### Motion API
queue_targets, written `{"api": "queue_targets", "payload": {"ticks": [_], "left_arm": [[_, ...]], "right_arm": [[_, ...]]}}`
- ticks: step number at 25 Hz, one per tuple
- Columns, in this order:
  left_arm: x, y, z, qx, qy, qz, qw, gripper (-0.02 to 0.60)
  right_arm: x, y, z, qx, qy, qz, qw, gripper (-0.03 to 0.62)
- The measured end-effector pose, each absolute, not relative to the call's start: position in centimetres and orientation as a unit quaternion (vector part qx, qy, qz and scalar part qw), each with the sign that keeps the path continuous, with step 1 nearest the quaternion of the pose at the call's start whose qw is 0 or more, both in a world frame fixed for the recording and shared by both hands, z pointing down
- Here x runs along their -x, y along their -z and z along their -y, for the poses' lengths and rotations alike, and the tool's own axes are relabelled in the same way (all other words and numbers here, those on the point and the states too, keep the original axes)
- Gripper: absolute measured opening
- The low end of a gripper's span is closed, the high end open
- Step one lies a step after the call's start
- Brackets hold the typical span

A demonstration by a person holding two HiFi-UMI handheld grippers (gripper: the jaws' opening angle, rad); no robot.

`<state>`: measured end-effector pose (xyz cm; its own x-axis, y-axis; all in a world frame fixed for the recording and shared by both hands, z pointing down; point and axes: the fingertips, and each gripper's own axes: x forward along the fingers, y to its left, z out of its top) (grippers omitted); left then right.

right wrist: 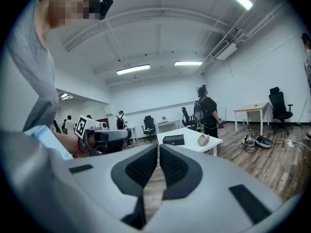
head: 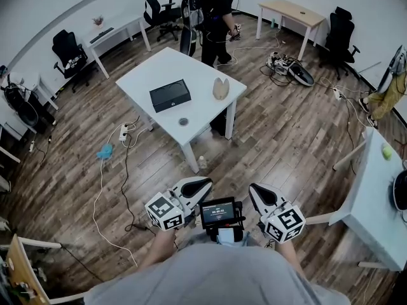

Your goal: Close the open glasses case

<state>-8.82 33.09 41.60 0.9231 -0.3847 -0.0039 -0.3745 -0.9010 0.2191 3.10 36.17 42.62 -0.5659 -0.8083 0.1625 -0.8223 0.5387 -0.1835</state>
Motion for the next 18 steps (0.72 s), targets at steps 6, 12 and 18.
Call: {"api": "queue_targets", "payload": {"ticks": [6, 12, 18], "left_arm": [[8.4, -41.5, -33.2, -0.975, 0.021, 0.195, 0.107, 0.035], [7.8, -41.9, -33.4, -0.975, 0.016, 0.192, 0.111, 0.035], [7.3, -42.1, -33.3, -0.975, 0.011, 0.189, 0.112, 0.035]], "right_arm": [[-3.2, -42.9, -36.3, -0.464, -0.124, 0.877, 0.032, 0.033], [-3.6, -43.3, -36.5, -0.462, -0.128, 0.877, 0.035, 0.034], [-4.0, -43.3, -36.5, -0.462, -0.127, 0.877, 0.036, 0.034]]}}
